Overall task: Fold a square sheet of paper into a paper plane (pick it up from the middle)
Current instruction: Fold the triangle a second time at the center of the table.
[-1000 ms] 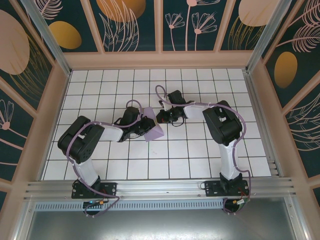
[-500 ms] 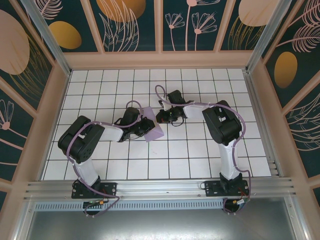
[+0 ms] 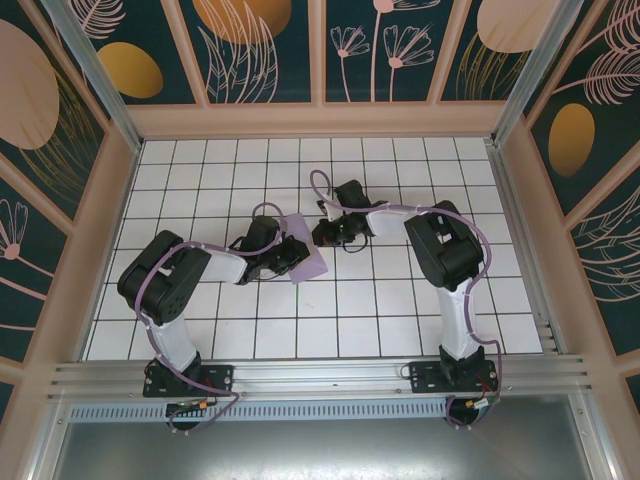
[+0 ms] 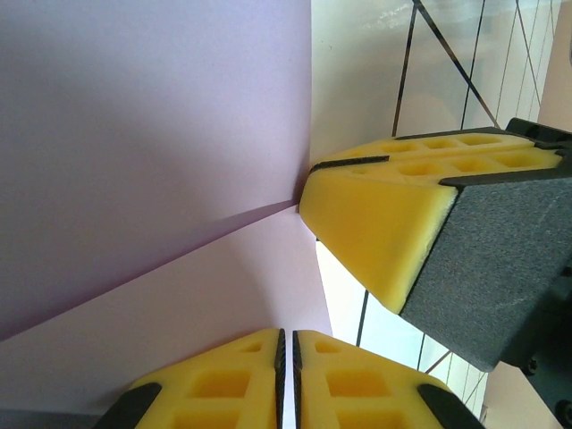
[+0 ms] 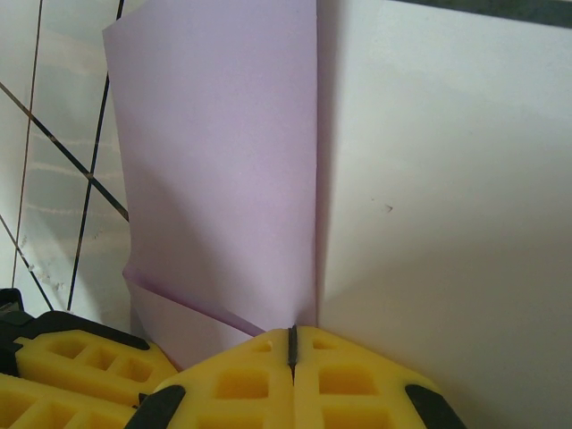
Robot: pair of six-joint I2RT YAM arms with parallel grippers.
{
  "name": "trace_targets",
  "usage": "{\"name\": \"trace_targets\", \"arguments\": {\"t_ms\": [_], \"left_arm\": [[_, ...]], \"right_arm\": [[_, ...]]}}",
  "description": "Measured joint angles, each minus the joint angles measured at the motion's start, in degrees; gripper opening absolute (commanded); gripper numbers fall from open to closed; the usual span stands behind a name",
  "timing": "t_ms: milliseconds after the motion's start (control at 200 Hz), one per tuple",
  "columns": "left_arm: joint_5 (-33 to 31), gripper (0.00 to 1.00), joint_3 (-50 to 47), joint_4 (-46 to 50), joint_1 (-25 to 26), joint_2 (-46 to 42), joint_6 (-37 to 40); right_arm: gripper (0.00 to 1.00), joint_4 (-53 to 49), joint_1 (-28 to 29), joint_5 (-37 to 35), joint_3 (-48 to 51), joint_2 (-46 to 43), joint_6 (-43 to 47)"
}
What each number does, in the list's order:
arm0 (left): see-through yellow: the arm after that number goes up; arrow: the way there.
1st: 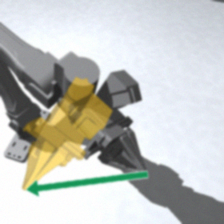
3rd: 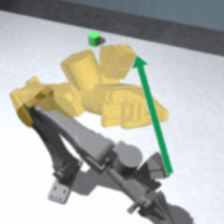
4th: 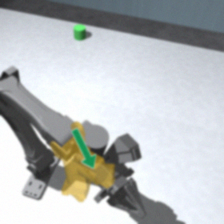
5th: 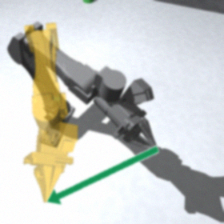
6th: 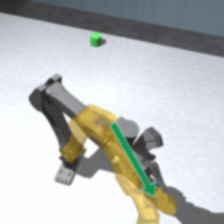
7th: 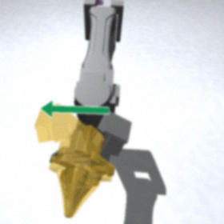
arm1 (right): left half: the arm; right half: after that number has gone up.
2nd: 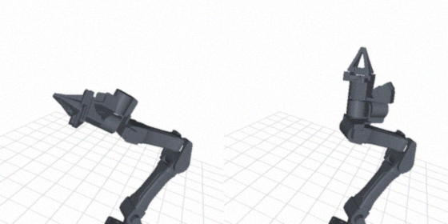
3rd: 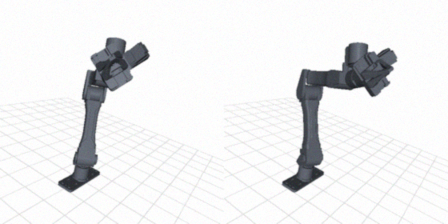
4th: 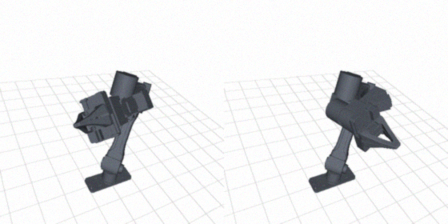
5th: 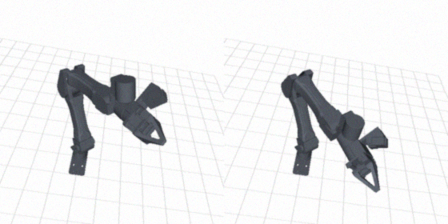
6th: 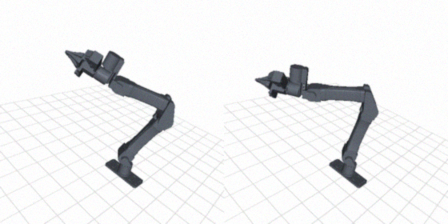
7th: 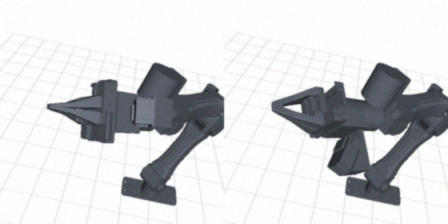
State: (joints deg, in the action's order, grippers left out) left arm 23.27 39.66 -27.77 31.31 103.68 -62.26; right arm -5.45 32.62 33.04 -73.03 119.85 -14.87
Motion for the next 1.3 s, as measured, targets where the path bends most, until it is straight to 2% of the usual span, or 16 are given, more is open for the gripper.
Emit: {"name": "trace_targets", "arguments": {"t_ms": [210,636,716,806,906,1081,1301], "left_arm": [[-0.5,0.15,0.0,0.9,0.0,0.0,0.0],[-1.5,0.13,-0.1,1.5,0.0,0.0,-0.9],[-1.7,0.13,-0.2,1.4,0.0,0.0,-1.0],[-1.8,0.13,-0.3,1.4,0.1,0.0,-1.1],[-2.0,0.13,-0.5,1.0,0.2,0.0,-1.1],[-2.0,0.13,-0.7,0.5,0.2,0.0,-1.1],[-1.9,0.12,-1.1,0.6,0.2,-0.5,0.1]], "right_arm": [[0.03,0.0,0.0,0.0,0.0,0.0,0.0],[0.26,-1.1,-0.1,-0.4,-0.3,-1.0,-1.8],[0.28,-1.1,-0.3,-0.7,-0.2,-2.2,-2.4],[0.27,-1.1,-0.5,-1.0,0.2,-4.7,-3.3],[0.21,-1.0,-0.6,-1.1,2.3,-8.0,-4.0],[0.05,-1.6,-0.4,0.2,7.0,-11.9,-5.4],[0.01,-3.4,2.5,1.5,9.2,-12.2,-5.9]]}}
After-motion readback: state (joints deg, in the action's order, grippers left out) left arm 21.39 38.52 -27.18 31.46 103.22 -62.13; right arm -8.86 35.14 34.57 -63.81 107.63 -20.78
